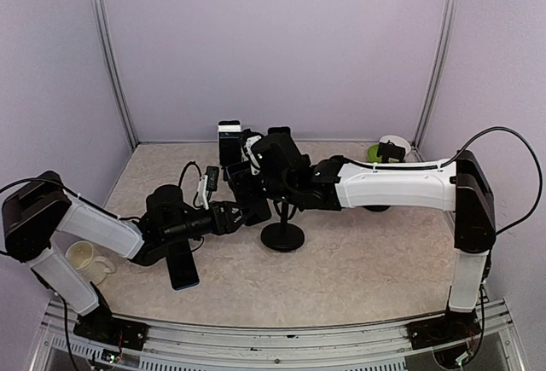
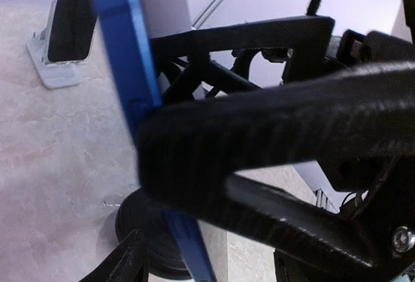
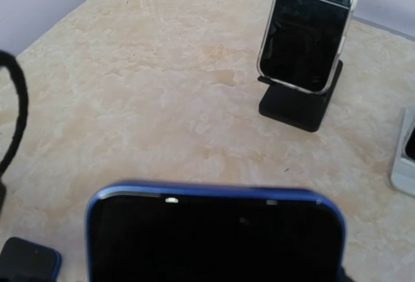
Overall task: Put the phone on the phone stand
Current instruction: Pass from the right arm to the left
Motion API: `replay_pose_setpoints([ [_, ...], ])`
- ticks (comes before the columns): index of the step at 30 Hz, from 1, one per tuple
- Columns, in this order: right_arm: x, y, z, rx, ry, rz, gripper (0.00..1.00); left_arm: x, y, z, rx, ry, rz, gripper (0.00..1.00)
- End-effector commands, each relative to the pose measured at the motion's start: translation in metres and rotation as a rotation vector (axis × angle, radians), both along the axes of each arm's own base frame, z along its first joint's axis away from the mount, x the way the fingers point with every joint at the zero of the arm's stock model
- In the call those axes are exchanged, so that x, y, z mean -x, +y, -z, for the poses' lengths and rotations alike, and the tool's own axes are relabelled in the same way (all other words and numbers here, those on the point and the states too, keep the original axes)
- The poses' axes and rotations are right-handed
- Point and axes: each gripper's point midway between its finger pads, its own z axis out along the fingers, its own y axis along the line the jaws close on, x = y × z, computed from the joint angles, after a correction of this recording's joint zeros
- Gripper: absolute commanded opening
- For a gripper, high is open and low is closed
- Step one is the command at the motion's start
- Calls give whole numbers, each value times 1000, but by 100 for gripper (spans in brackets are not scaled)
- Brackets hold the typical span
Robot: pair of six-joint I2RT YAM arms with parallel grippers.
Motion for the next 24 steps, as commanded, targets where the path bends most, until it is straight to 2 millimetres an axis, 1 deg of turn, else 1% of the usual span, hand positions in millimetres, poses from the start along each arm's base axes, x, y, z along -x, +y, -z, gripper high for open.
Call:
replay_pose_setpoints([
  [1,-3,8,-46,-103,-89,8,66,1,-11,-18,63,-33,58,55],
  [7,-3,8,-46,-101,-92,9,67,4,-11,-16,68,-21,70,28],
  [10,-3,8,-47,-102,-93,9,67,4,-11,-14,68,-16,68,10],
  [15,-2,8,-47,-103,-92,4,67,1,-10,-12,62,-9,56,0],
  [18,-2,8,-47,-100,-94,5,68,-2,-9,-11,47,-10,36,0],
  [22,-2,7,-44,-91,-94,7,74,-8,-3,-7,22,-18,-10,0],
  [24,-2,7,-43,-86,-95,7,78,-10,1,-5,9,-21,-33,0],
])
